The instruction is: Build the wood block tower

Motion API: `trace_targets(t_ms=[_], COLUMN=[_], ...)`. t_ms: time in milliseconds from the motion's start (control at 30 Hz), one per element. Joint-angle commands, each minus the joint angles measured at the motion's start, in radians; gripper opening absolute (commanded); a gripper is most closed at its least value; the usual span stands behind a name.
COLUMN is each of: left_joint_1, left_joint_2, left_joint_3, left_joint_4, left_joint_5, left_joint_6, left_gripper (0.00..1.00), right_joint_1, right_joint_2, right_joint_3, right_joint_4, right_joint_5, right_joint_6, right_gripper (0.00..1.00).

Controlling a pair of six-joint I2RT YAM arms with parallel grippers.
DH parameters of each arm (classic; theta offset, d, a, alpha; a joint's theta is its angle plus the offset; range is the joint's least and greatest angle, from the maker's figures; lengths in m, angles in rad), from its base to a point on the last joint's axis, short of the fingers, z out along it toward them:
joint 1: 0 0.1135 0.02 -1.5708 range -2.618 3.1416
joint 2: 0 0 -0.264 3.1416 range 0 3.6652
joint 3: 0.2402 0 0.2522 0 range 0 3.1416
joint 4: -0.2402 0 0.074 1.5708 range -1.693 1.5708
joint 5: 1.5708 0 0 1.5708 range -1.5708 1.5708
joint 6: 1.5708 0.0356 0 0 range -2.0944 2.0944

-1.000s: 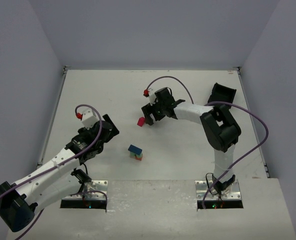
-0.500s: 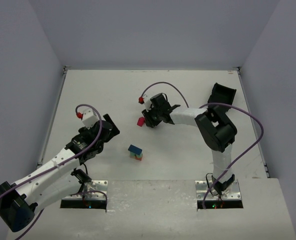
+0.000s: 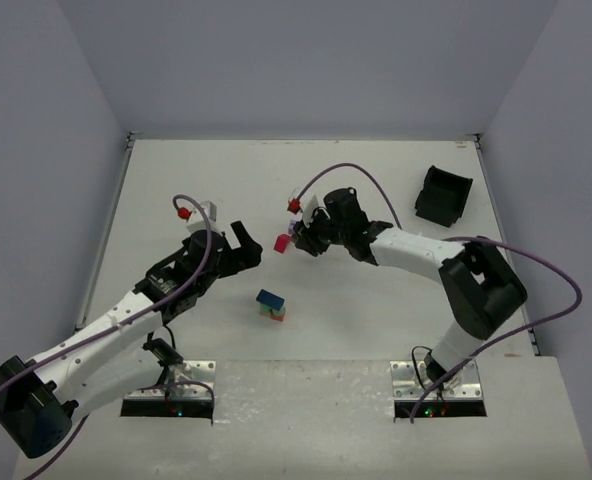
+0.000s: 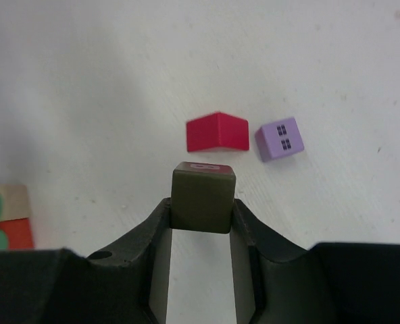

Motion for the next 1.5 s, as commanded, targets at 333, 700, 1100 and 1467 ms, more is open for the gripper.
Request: trace_targets(t_ms=[333, 700, 1100, 1467], left_joint_1=[-0.002, -0.004, -0.003, -0.002], left_joint_2=[0.035, 0.015, -0.007, 0.027], left_joint_3=[-0.027, -0.07, -0.081, -0.078], left_joint_4=[0.457, 0.492, 0.481, 0.519], left_joint_5=[0.403, 0.4, 0.389, 0.404], left_joint_6=[0.015, -0.003, -0.008, -0.007], left_gripper=[1.0, 0.77, 0.62, 0.35], right_joint_1=[0.07, 0.076, 0.075, 0.078], right_joint_2=[-0.263, -0.265, -0.299, -0.318], right_joint_3=[-0.093, -0.08, -0.093, -0.11], right_joint_4=[0.139, 0.162, 0.199, 0.202], right_joint_5=[-0.319, -0.301, -0.267, -0.322], right_joint_6=[-0.012, 0.031, 0.073, 0.067], right_gripper=[0.24, 0.24, 0.24, 0.26])
